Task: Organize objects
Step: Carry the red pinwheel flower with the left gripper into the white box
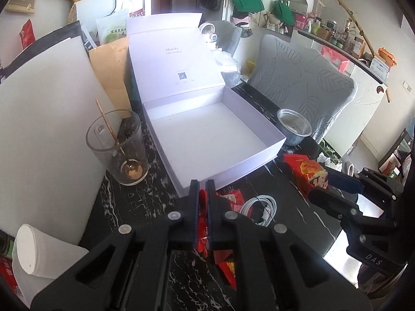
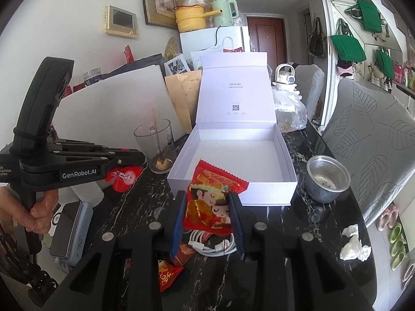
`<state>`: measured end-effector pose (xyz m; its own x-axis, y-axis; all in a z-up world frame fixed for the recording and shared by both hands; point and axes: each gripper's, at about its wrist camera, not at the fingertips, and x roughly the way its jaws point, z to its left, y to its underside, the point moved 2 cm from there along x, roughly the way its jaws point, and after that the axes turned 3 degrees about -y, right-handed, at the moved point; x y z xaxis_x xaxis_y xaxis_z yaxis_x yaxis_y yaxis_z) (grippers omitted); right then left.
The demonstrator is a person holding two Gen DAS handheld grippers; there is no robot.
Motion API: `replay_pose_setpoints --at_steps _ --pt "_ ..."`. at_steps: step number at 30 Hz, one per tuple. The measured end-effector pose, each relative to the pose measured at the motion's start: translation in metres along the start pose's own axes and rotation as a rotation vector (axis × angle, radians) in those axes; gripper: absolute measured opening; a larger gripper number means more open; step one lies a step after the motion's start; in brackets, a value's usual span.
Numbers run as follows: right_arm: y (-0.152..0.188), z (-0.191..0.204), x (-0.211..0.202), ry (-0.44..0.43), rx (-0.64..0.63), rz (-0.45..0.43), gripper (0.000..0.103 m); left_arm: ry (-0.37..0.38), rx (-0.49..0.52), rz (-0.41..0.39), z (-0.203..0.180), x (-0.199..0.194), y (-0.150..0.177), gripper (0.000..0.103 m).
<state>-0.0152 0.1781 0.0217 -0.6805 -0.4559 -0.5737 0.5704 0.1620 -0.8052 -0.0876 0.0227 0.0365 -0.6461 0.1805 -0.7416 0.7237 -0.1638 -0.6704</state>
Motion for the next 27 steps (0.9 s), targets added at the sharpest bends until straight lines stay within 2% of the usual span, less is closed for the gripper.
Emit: replay_pose_setpoints --at_steps 14,27 --pt "-0.044 -0.025 0.038 -0.01 -0.019 0.001 0.032 0.011 0.046 -0.023 -0.002 0.031 -0.055 0.005" --pt "-0.094 -0.062 0.089 -0.021 -0.017 0.017 0.032 -0.005 0.077 -0.047 0.002 0.077 -0.117 0.005"
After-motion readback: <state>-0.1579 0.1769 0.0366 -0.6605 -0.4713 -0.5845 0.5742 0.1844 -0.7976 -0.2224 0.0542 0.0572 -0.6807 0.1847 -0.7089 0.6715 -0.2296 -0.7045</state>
